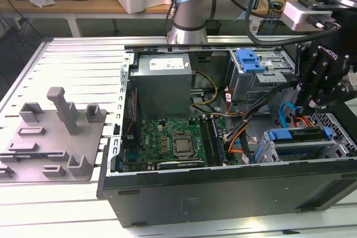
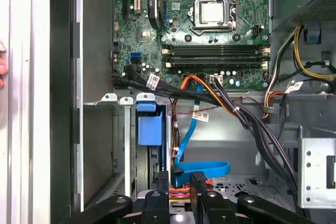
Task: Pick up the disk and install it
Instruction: 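Insert the second disk wire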
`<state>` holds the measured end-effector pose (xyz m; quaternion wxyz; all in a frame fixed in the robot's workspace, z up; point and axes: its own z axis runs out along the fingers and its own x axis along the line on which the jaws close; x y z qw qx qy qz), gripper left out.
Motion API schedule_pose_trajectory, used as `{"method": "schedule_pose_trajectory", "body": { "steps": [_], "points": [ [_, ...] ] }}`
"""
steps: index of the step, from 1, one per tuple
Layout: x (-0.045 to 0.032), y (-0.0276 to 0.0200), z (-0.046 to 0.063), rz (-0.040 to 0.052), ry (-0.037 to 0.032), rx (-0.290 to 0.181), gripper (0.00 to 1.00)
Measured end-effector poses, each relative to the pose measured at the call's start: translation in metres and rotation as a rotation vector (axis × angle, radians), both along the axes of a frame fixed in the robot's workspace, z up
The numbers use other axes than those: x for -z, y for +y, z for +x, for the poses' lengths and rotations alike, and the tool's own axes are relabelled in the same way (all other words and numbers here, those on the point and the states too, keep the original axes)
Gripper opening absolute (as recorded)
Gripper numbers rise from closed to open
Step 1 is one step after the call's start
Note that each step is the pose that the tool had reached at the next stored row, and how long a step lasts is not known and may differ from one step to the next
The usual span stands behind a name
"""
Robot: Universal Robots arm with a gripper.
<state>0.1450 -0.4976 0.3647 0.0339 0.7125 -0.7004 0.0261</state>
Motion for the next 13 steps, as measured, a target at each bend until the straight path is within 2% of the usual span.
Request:
{"method": "schedule_pose_trajectory", "body": {
  "steps": [13],
  "points": [
    [0.0036, 0.0003, -0.0016, 0.0, -0.0013, 0.0, 0.3]
  ]
}}
